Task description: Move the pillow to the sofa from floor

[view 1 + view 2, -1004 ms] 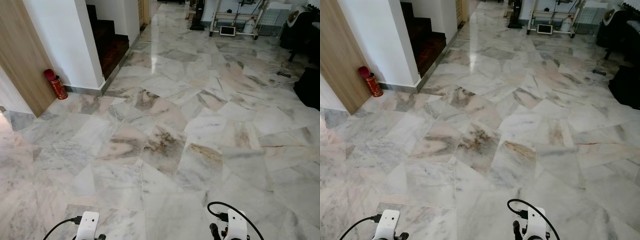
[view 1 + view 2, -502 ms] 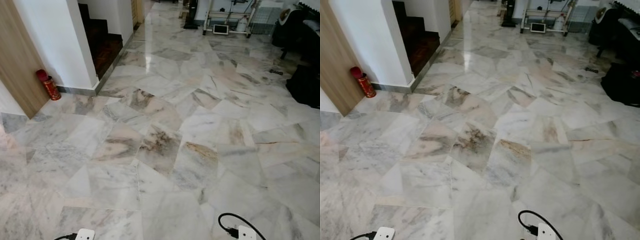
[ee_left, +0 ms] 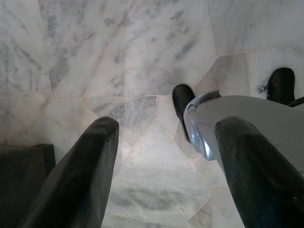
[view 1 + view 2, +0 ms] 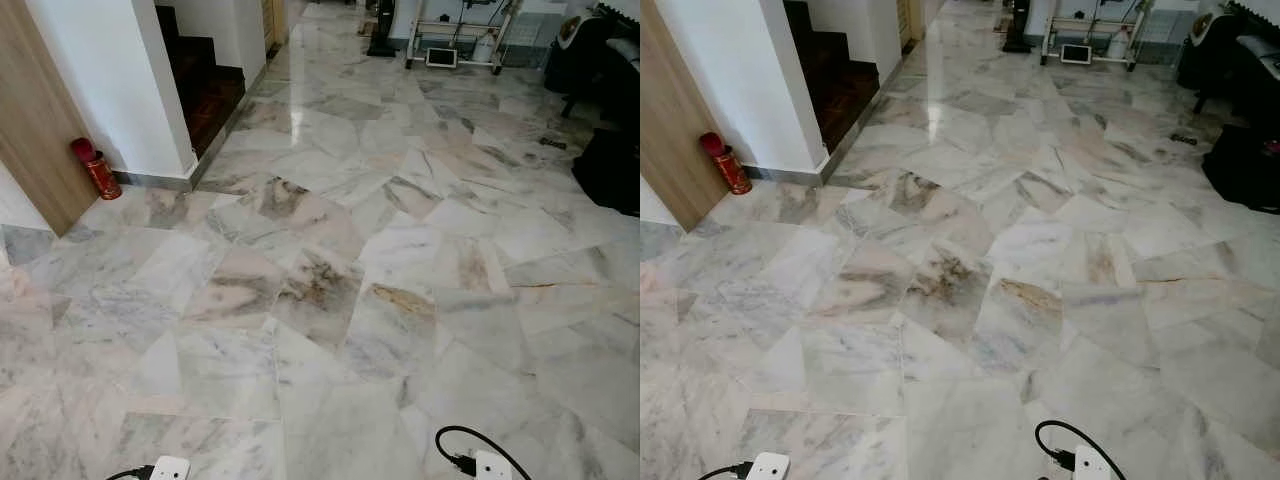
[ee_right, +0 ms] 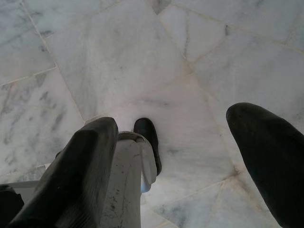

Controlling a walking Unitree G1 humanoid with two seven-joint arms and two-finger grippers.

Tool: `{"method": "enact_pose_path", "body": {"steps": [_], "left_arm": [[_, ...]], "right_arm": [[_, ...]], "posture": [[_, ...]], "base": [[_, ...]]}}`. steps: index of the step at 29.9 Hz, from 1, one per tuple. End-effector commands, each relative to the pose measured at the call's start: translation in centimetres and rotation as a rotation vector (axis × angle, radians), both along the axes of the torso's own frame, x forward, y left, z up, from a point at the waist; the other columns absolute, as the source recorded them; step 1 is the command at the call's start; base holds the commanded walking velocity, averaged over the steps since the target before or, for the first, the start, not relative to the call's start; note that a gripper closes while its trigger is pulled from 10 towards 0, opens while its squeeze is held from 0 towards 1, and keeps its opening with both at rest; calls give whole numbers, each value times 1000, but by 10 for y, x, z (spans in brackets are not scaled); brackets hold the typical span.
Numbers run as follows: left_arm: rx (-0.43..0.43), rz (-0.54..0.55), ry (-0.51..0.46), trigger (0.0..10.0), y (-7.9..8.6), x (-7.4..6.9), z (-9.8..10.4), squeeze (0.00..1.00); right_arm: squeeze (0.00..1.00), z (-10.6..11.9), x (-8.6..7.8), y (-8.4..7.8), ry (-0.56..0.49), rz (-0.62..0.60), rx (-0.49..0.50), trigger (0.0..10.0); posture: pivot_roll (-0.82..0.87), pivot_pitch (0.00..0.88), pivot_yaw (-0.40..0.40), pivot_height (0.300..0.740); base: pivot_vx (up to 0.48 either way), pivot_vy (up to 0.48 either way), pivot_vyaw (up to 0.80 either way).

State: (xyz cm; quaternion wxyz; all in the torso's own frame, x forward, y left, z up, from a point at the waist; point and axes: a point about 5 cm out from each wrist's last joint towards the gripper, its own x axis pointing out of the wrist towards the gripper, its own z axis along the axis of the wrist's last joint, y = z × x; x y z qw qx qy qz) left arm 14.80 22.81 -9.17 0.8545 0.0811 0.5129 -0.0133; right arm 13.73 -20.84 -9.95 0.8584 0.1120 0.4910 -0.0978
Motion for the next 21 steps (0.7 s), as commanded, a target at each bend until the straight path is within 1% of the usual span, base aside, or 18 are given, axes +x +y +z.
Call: {"method": "enact_pose_path", "body": {"steps": [1,15,21], "left_arm": [[-1,-22,16,10000,-1,-2,-1,0],[-20,-30,9,10000,-6,-1,-2,0],[-14,-26,23,10000,-3,-6,-3,0]], "right_arm": [[0,0,0,0,-4,-12,-2,10000],[0,0,0,0,-1,-4,-4,10000],[0,0,-1,0,-1,-2,-3,10000]], "posture": [[-51,0,-25,740],[-53,0,-29,740],[-56,0,-29,740]], "base": [[0,0,0],[-264,0,0],[-312,0,0]]}}
